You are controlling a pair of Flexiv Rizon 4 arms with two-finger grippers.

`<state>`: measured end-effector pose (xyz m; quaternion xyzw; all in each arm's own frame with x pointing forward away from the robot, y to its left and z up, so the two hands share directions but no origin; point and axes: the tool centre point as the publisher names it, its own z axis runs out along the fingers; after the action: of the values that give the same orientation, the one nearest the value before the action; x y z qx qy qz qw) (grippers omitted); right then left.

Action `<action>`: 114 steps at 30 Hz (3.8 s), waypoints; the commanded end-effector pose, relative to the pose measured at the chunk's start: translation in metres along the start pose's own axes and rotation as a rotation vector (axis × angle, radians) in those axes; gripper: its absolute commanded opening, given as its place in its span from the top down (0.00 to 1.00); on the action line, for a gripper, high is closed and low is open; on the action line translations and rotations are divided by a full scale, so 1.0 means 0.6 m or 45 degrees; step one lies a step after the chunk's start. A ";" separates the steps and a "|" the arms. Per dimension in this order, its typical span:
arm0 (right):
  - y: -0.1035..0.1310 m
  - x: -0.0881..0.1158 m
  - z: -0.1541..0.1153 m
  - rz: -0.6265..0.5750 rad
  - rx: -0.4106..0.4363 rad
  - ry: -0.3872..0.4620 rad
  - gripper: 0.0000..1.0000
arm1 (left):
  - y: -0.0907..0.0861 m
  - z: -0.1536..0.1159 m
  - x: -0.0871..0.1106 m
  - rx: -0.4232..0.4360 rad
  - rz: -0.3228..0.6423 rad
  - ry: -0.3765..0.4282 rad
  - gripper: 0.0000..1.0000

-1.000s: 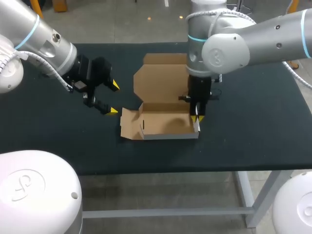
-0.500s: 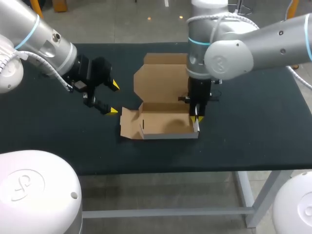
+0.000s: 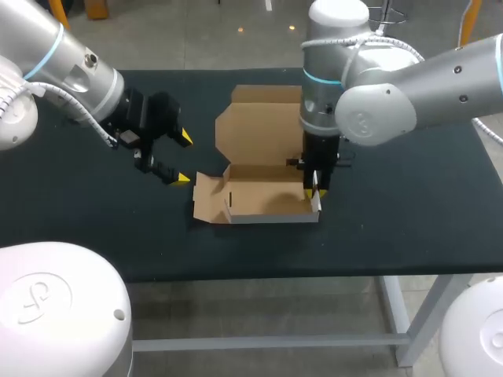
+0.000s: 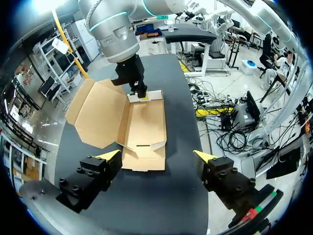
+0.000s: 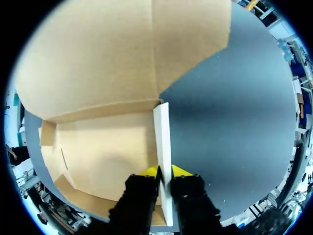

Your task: Assemble the packaging by folding the flat box into shape, placing the metal phone stand inside, and closing the box properly

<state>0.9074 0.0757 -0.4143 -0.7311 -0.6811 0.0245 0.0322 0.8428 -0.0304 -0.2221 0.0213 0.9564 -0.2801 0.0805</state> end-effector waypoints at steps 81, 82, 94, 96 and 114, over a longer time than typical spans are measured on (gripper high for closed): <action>0.002 -0.043 0.018 0.009 -0.070 -0.260 1.00 | -0.001 -0.002 0.000 -0.007 -0.001 0.002 0.00; 0.000 -0.044 0.017 -0.006 -0.076 -0.223 1.00 | -0.001 -0.002 0.000 -0.007 -0.001 0.002 0.00; -0.010 -0.031 0.000 -0.120 -0.110 -0.047 1.00 | -0.001 -0.002 0.000 -0.007 -0.001 0.002 0.00; -0.012 -0.027 -0.001 -0.128 -0.108 -0.042 1.00 | -0.001 -0.002 0.000 -0.007 -0.001 0.002 0.00; -0.028 -0.018 -0.002 -0.131 -0.059 -0.054 1.00 | -0.001 -0.002 0.000 -0.007 -0.001 0.002 0.00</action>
<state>0.8897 0.0631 -0.4136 -0.6952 -0.7186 0.0166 0.0027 0.8429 -0.0303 -0.2220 0.0214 0.9564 -0.2801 0.0804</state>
